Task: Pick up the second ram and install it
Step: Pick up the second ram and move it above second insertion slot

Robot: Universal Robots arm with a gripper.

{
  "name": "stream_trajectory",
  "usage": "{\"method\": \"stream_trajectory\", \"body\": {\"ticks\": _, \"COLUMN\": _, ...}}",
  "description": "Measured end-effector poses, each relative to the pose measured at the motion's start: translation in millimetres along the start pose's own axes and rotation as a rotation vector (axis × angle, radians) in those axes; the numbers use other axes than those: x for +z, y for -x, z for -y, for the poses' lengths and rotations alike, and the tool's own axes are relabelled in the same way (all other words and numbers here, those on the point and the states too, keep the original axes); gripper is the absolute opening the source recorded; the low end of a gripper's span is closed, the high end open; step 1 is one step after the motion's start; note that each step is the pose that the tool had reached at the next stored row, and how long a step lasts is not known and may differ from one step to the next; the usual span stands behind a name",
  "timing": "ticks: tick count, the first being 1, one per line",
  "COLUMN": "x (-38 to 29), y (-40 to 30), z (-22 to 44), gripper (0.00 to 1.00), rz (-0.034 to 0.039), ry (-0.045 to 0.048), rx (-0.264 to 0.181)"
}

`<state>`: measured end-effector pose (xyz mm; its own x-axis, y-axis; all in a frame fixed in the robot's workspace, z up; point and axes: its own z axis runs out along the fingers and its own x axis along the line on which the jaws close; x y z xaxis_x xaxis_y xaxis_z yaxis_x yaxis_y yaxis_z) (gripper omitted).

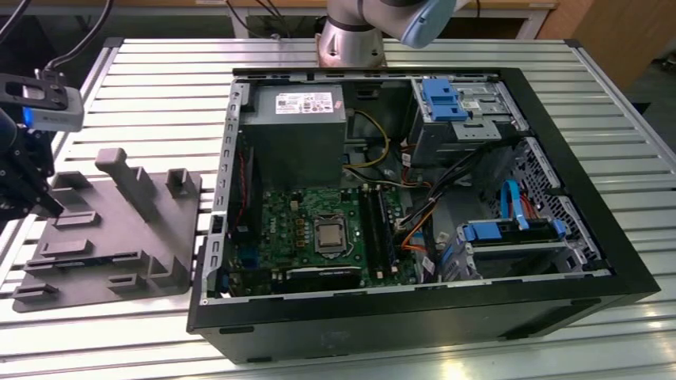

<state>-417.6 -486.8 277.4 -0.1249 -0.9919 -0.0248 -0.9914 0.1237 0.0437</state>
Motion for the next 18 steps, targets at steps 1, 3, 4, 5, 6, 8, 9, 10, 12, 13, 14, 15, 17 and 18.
{"method": "stream_trajectory", "body": {"ticks": 1, "x": 0.3, "y": 0.0, "z": 0.0, "gripper": 0.11, "rz": 0.0000, "ry": 0.0000, "rx": 0.000}}
{"method": "stream_trajectory", "body": {"ticks": 3, "x": 1.0, "y": 0.0, "z": 0.1, "gripper": 0.11, "rz": 0.0000, "ry": 0.0000, "rx": 0.000}}
{"method": "stream_trajectory", "body": {"ticks": 4, "x": 1.4, "y": 0.0, "z": 0.1, "gripper": 0.11, "rz": 0.0001, "ry": -0.0001, "rx": 0.000}}
{"method": "stream_trajectory", "body": {"ticks": 5, "x": 1.9, "y": 0.0, "z": 0.1, "gripper": 0.11, "rz": 0.0001, "ry": -0.0001, "rx": 0.000}}
{"method": "stream_trajectory", "body": {"ticks": 6, "x": 2.3, "y": 0.0, "z": 0.1, "gripper": 0.11, "rz": 0.0001, "ry": -0.0001, "rx": 0.000}}
{"method": "stream_trajectory", "body": {"ticks": 8, "x": 3.1, "y": -0.1, "z": 0.1, "gripper": 0.11, "rz": 0.0001, "ry": -0.0001, "rx": 0.000}}
{"method": "stream_trajectory", "body": {"ticks": 9, "x": 3.5, "y": -0.1, "z": 0.1, "gripper": 0.11, "rz": 0.0000, "ry": 0.0000, "rx": 0.000}}
{"method": "stream_trajectory", "body": {"ticks": 10, "x": 4.0, "y": -0.1, "z": 0.2, "gripper": 0.11, "rz": 0.0000, "ry": -0.0001, "rx": 0.000}}
{"method": "stream_trajectory", "body": {"ticks": 12, "x": 4.8, "y": -0.1, "z": 0.2, "gripper": 0.11, "rz": 0.0000, "ry": 0.0000, "rx": 0.000}}
{"method": "stream_trajectory", "body": {"ticks": 13, "x": 5.2, "y": -0.1, "z": 0.2, "gripper": 0.11, "rz": 0.0000, "ry": 0.0000, "rx": 0.000}}
{"method": "stream_trajectory", "body": {"ticks": 14, "x": 5.6, "y": -0.1, "z": 0.2, "gripper": 0.11, "rz": 0.0000, "ry": 0.0000, "rx": 0.000}}
{"method": "stream_trajectory", "body": {"ticks": 15, "x": 6.0, "y": -0.1, "z": 0.2, "gripper": 0.11, "rz": 0.0000, "ry": 0.0000, "rx": 0.000}}
{"method": "stream_trajectory", "body": {"ticks": 17, "x": 6.8, "y": -0.2, "z": 0.3, "gripper": 0.11, "rz": 0.0000, "ry": 0.0000, "rx": 0.000}}
{"method": "stream_trajectory", "body": {"ticks": 18, "x": 7.2, "y": -0.2, "z": 0.3, "gripper": 0.11, "rz": 0.0000, "ry": 0.0000, "rx": 0.000}}
